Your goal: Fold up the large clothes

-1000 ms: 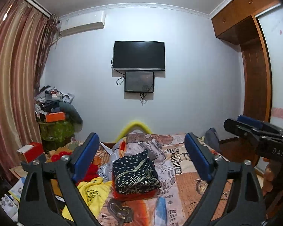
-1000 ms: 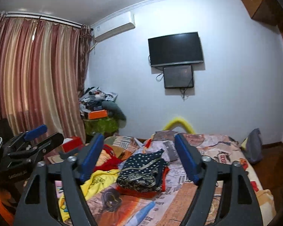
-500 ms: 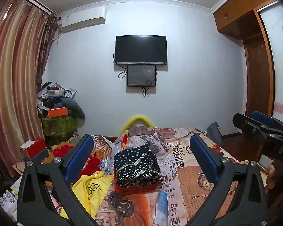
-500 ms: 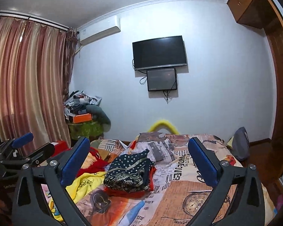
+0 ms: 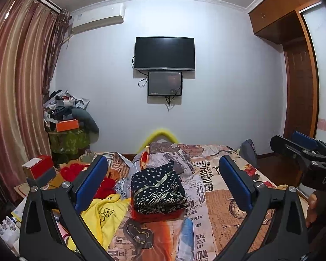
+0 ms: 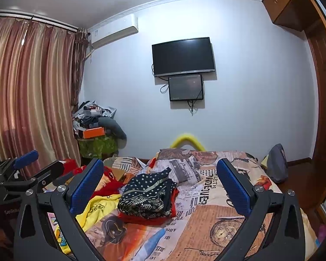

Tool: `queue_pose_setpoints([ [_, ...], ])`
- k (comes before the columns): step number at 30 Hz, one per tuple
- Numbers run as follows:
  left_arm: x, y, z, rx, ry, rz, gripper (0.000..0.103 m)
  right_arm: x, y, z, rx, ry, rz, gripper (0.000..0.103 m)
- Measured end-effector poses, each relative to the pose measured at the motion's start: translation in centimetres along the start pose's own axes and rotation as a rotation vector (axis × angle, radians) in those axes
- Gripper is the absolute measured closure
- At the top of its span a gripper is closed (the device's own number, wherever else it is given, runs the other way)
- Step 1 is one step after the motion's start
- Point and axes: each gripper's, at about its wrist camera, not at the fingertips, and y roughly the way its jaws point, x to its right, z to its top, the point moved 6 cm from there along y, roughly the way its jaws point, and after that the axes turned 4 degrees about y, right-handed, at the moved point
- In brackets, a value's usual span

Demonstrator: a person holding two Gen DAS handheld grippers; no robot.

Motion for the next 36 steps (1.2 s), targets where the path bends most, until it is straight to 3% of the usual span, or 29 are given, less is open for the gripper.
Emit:
queue_pose_setpoints([
  [27,-0.3,1.1,-0.8,-0.027,-0.022,-0.001,0.0,0.4,0.6,-0.3,-0.053,0.007,0.007,0.0],
  [36,-0.2,1.7,-1.2,-0.047,-0.032,-0.047,0.0,0.5,0.6,-0.3,-0.055,0.012,0.01,0.0],
])
